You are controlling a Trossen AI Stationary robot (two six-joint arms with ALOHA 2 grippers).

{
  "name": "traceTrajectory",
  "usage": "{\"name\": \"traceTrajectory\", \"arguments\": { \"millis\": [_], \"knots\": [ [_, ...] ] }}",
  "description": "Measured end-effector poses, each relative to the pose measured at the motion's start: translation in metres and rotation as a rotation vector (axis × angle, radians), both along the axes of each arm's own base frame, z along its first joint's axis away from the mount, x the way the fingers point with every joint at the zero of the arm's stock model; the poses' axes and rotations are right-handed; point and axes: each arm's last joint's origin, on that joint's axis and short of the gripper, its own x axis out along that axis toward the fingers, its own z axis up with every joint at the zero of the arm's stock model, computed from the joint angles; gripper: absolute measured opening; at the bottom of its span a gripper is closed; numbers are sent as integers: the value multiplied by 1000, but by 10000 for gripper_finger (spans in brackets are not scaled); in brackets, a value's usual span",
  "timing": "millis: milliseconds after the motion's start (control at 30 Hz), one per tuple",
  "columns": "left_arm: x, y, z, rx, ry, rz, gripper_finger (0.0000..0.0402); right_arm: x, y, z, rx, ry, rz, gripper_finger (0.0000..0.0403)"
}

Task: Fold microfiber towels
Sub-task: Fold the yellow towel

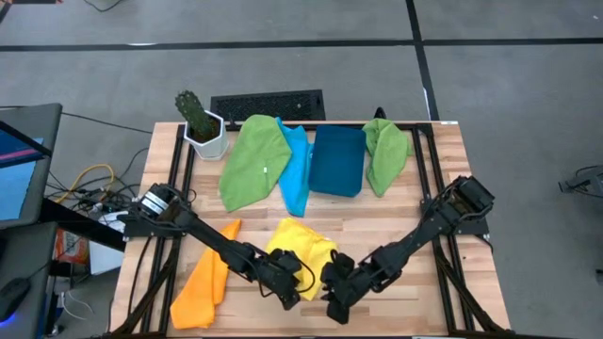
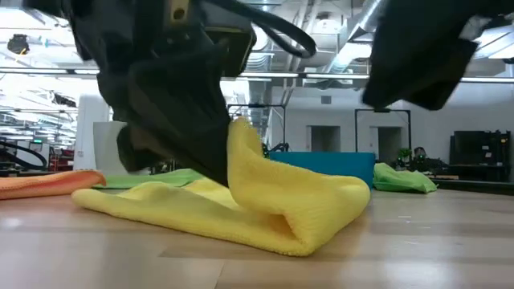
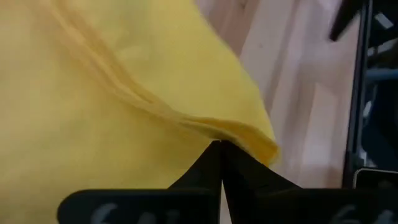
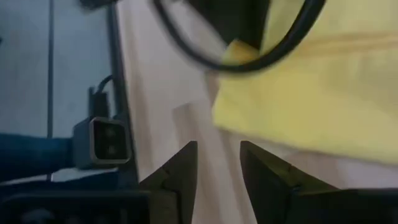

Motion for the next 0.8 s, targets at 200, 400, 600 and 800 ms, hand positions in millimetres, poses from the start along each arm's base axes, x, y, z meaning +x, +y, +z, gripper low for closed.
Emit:
{"name": "traceTrajectory", "arguments": {
  "millis": [200,400,600,800],
  "knots": [
    [-2,2,35,88,109,-89,0,2,3,7,-38,-61,-62,177],
    [-19,14,53,336,193,-97,0,18,8,6,-26,-185,-164,176],
    [-29,22,27,477,205,-131,0,41,12,-13,-39,-157,-236,152],
    [-46,28,-8,440,203,-214,0,50,21,-26,-35,-89,-301,121]
  ]
}}
